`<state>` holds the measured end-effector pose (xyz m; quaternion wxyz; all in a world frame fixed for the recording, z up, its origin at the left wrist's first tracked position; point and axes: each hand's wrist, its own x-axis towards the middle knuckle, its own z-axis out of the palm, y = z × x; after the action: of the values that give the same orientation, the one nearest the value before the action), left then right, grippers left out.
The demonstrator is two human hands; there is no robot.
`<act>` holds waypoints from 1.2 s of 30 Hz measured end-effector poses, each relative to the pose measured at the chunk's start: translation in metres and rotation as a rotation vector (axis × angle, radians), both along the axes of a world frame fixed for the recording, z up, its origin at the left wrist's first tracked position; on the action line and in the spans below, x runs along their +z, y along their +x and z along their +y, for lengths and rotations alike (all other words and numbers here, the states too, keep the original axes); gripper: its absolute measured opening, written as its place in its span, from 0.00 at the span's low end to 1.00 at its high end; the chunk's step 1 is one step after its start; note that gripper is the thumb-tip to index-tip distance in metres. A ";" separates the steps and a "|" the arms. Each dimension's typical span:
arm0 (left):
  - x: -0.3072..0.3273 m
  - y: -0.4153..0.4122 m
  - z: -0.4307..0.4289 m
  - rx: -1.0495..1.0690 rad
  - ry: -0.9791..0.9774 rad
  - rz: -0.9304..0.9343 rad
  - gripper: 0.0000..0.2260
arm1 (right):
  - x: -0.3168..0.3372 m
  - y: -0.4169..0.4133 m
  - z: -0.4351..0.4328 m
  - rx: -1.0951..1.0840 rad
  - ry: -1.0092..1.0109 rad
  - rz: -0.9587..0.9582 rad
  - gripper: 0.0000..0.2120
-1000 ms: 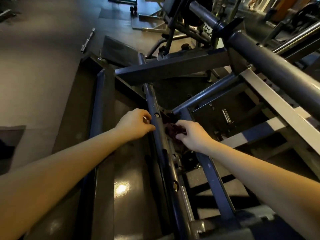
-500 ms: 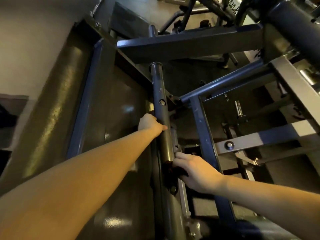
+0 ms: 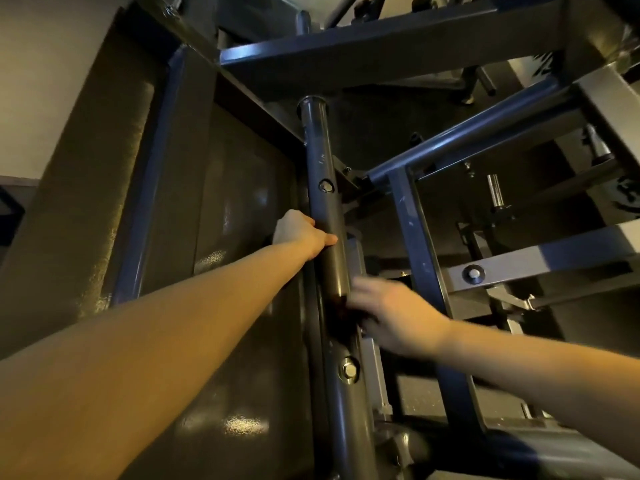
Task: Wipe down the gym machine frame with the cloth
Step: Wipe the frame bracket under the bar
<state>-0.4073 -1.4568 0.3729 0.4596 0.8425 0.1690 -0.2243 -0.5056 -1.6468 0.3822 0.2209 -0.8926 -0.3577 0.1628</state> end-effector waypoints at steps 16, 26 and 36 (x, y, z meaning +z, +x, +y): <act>-0.017 0.011 0.002 0.101 -0.082 0.056 0.17 | -0.027 0.117 0.019 -0.426 0.127 -0.120 0.13; -0.013 0.020 0.000 0.345 -0.225 0.181 0.09 | -0.011 0.058 0.004 -0.157 0.055 -0.032 0.11; -0.009 0.009 -0.004 0.110 -0.108 0.111 0.21 | -0.030 0.236 0.044 -0.442 0.037 -0.312 0.12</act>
<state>-0.3984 -1.4606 0.3639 0.5057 0.7923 0.2278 -0.2541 -0.2701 -1.6027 0.3525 0.2097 -0.9591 -0.1866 -0.0356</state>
